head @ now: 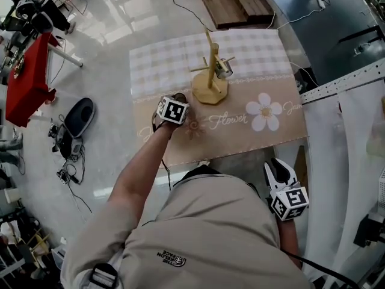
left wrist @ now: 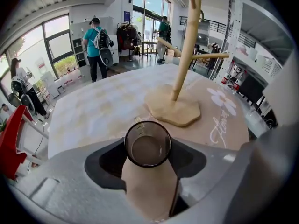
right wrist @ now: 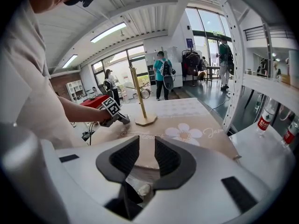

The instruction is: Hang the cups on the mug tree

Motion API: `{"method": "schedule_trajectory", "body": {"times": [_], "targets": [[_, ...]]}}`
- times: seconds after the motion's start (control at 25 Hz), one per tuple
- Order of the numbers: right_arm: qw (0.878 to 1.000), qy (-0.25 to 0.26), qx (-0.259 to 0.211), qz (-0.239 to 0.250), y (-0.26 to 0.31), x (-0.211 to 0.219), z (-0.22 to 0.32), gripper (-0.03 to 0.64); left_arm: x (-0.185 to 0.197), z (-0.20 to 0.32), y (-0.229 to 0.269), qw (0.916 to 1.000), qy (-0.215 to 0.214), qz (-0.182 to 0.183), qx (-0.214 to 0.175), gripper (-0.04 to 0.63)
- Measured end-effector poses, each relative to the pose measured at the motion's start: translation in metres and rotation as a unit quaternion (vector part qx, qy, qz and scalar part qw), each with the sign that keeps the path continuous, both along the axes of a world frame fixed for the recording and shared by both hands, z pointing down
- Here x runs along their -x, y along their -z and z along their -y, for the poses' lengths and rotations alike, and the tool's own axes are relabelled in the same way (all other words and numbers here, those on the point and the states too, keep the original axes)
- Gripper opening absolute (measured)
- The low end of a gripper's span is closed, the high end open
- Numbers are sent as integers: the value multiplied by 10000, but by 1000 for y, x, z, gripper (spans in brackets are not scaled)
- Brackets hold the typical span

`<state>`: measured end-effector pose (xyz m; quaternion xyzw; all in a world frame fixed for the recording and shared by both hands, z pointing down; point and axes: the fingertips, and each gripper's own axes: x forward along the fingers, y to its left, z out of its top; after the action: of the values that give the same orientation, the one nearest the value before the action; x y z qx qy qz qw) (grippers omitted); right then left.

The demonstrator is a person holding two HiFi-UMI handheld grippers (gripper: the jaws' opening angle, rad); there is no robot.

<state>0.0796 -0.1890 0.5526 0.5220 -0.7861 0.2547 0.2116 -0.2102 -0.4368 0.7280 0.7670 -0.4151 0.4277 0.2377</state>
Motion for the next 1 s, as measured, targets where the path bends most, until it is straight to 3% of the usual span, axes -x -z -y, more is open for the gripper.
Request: {"method": "schedule_trajectory", "body": {"times": [0.24, 0.4, 0.52, 0.64, 0.8, 1.0], "targets": [[10000, 6, 33, 4, -3, 5, 12, 112, 4, 2, 10, 9997, -154, -6, -208, 270], [10000, 81, 19, 11, -2, 13, 21, 112, 4, 13, 47, 9964, -297, -197, -774, 270], [9999, 150, -1, 11, -1, 18, 25, 112, -3, 24, 90, 9892, -489, -345, -1334, 269], [9998, 205, -37, 26, -1, 22, 31, 112, -12, 40, 144, 9763, -776, -420, -1974, 268], [9996, 258, -71, 43, 1, 28, 37, 112, -22, 61, 214, 9515, -1246, -214, -2806, 269], [9993, 285, -187, 140, 3, 29, 42, 112, -41, 83, 277, 9230, -1742, -42, -3432, 268]]}}
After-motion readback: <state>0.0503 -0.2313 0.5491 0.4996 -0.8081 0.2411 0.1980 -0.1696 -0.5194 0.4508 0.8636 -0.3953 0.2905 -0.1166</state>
